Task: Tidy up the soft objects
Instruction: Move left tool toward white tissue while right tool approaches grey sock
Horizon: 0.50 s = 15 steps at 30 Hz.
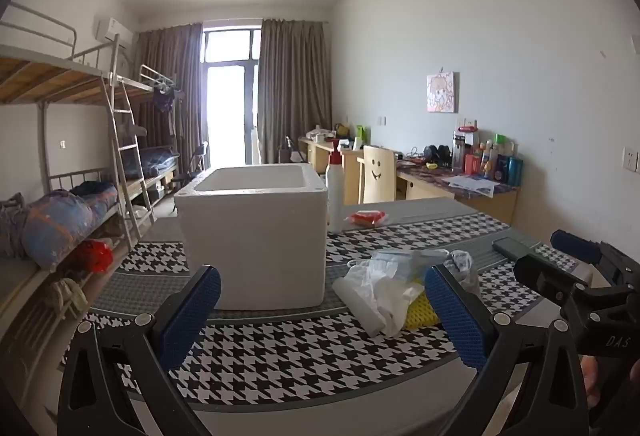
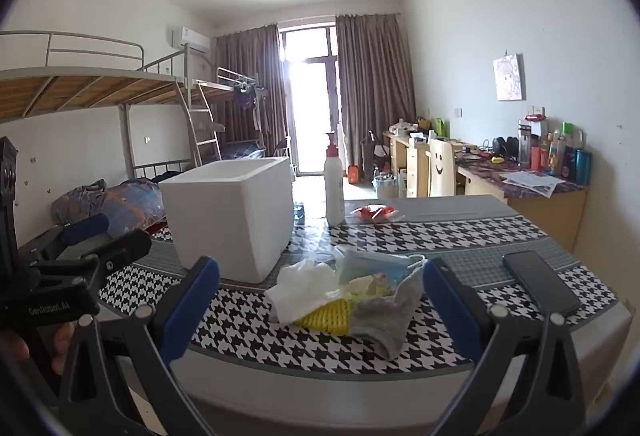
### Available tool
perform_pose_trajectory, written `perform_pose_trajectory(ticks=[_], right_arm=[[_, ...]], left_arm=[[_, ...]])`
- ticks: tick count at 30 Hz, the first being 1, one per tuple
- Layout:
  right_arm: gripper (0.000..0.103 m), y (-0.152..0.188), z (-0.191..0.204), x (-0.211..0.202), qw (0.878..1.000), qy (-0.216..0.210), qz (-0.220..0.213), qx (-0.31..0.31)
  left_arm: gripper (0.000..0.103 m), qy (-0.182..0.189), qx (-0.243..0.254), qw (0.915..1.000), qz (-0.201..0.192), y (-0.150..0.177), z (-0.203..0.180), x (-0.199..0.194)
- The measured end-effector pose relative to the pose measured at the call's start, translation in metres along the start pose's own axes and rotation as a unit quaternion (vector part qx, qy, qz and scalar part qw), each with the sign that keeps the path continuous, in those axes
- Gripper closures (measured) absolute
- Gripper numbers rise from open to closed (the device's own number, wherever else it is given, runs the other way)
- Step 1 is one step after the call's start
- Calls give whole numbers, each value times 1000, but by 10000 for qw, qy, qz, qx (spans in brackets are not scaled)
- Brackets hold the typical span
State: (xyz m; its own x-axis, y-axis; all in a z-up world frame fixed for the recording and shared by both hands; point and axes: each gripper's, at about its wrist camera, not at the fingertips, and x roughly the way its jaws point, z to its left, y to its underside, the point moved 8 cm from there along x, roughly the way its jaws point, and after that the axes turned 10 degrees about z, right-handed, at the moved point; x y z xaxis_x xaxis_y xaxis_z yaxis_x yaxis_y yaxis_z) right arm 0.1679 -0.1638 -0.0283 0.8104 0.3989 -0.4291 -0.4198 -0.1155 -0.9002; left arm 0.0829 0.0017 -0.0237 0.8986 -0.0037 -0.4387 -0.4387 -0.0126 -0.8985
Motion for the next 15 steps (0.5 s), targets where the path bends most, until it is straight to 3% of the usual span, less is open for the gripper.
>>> perform_pose_trajectory(ticks=[15], right_arm=[[1,-1,-4,11,10000,29,41,-51]], left_arm=[[1,70,-16,9999,79,-1,3,12]])
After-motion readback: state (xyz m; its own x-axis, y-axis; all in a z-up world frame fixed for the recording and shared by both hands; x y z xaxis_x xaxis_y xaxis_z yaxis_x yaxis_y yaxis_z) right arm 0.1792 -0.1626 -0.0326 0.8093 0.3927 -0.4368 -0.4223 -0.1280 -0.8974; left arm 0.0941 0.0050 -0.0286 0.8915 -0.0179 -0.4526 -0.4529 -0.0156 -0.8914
